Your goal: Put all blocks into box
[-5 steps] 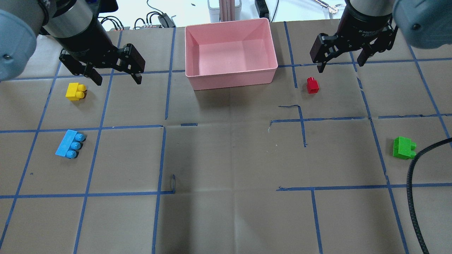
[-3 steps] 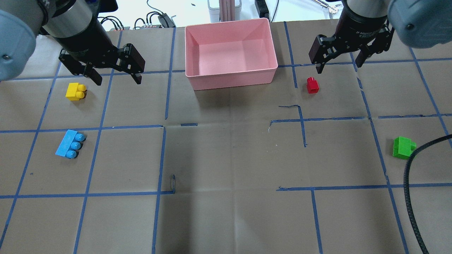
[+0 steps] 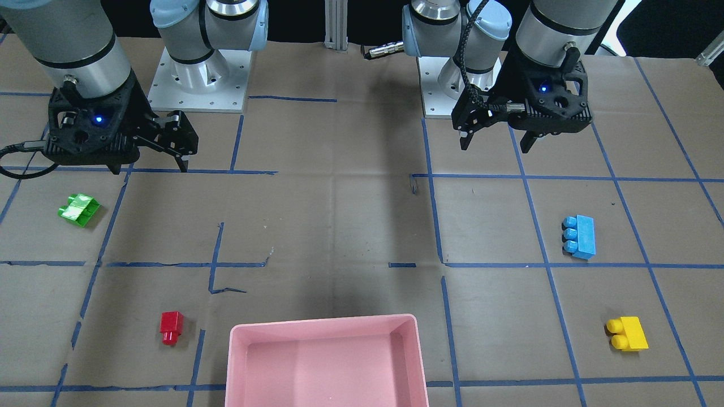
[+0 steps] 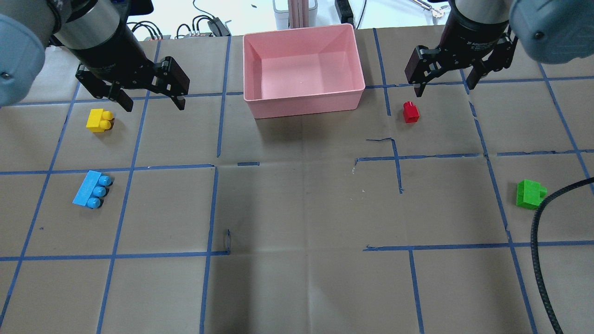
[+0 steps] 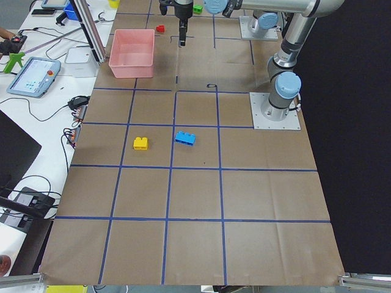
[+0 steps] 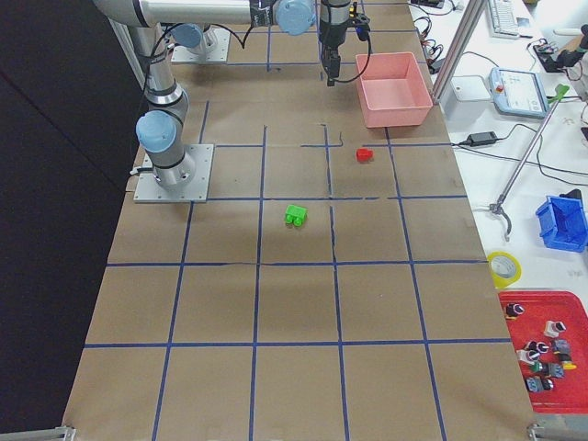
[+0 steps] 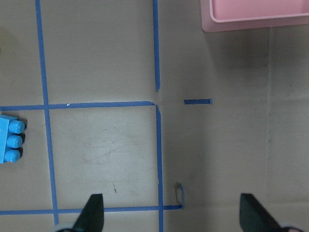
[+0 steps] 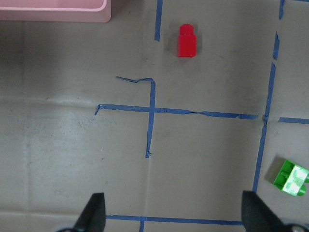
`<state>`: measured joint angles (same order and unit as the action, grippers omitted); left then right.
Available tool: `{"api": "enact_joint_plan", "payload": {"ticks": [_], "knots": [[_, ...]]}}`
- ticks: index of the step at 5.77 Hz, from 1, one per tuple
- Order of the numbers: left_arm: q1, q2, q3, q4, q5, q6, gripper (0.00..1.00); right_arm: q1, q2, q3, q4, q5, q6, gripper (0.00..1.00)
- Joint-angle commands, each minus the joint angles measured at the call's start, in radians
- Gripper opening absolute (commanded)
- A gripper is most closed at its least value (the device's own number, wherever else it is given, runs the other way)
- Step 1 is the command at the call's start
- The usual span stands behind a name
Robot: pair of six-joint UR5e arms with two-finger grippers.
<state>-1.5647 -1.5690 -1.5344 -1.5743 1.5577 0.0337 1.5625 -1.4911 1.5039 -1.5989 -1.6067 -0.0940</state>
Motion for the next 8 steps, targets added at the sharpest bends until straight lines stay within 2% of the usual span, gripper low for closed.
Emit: {"api": "enact_joint_plan", "payload": {"ticks": [1, 2, 3, 8], "knots": [[0.002, 0.007, -0.003, 0.000, 0.001, 0.000, 1.00, -0.001, -0.003, -0.007, -0.004, 0.011, 0.002, 1.00], [0.008, 0.010, -0.004, 0.008, 0.002, 0.009, 1.00, -0.002, -0.003, -0.011, -0.004, 0.043, 0.003, 0.99], [0.062, 0.010, -0.004, 0.011, 0.001, 0.021, 1.00, 0.001, 0.002, -0.008, -0.012, 0.047, 0.007, 0.99], [0.586, 0.001, -0.042, 0.001, 0.012, 0.750, 1.00, -0.012, 0.011, 0.002, -0.018, 0.047, 0.002, 1.00]]}}
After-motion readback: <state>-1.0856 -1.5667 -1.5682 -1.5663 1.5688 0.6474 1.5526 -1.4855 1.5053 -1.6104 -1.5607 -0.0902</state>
